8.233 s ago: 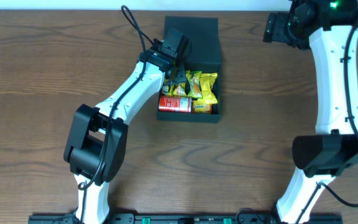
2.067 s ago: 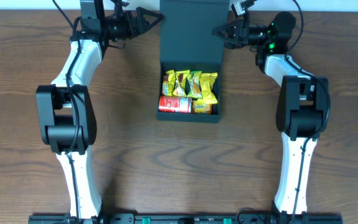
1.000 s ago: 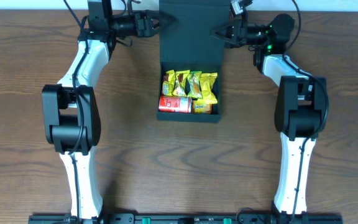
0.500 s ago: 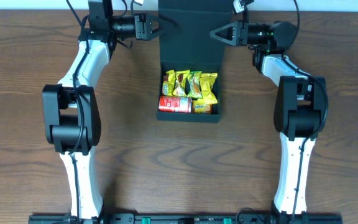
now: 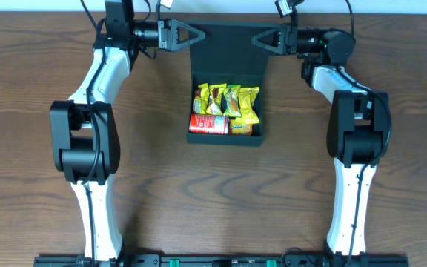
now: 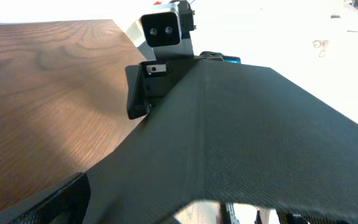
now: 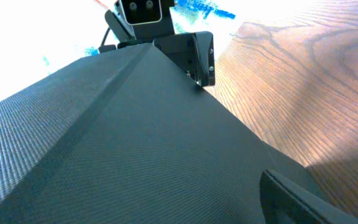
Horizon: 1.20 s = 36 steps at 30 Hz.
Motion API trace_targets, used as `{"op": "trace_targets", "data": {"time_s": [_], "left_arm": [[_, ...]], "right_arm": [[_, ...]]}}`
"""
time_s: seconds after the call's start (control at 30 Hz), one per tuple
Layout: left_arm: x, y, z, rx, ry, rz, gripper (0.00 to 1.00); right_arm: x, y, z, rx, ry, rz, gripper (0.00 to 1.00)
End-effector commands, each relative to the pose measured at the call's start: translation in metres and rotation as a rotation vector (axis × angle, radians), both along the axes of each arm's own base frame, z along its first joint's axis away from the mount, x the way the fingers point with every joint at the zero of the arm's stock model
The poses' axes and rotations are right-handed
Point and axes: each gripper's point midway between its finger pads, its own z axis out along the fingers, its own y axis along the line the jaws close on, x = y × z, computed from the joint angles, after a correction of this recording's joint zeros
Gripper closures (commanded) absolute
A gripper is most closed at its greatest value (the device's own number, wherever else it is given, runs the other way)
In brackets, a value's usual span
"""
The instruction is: Pack container
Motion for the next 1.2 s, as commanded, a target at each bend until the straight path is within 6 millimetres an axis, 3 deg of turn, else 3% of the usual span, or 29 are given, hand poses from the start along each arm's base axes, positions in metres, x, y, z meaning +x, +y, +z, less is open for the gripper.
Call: {"op": "trace_targets", "data": {"time_s": [0.0, 0.23, 0.47, 0.73, 0.97, 1.07, 1.17], "left_arm": [[0.001, 0.010, 0.004, -0.012, 0.014, -0.008, 0.05], [0.004, 0.020, 0.004, -0.013, 0.093, 0.014, 0.05], [0.009, 0.035, 0.004, -0.016, 0.144, 0.043, 0.05], [0.015, 0.053, 0.004, -0.019, 0.151, 0.077, 0.05], [0.017, 0.061, 0.004, -0.020, 0.150, 0.094, 0.05], [0.018, 0.062, 0.004, -0.020, 0.146, 0.095, 0.05], [0.018, 0.062, 0.005, -0.020, 0.128, 0.095, 0.05]], "right_arm": [[0.000, -0.003, 0.000, -0.004, 0.001, -0.001, 0.23], [0.001, -0.002, 0.001, 0.001, 0.058, -0.003, 0.34], [-0.003, -0.003, 0.004, -0.001, 0.067, -0.002, 0.30], [0.005, -0.028, 0.004, 0.000, 0.067, -0.051, 0.29], [0.006, -0.030, 0.004, 0.000, 0.068, -0.054, 0.27], [0.006, -0.029, 0.004, 0.000, 0.067, -0.053, 0.29], [0.005, -0.028, 0.004, 0.000, 0.068, -0.050, 0.38]]}}
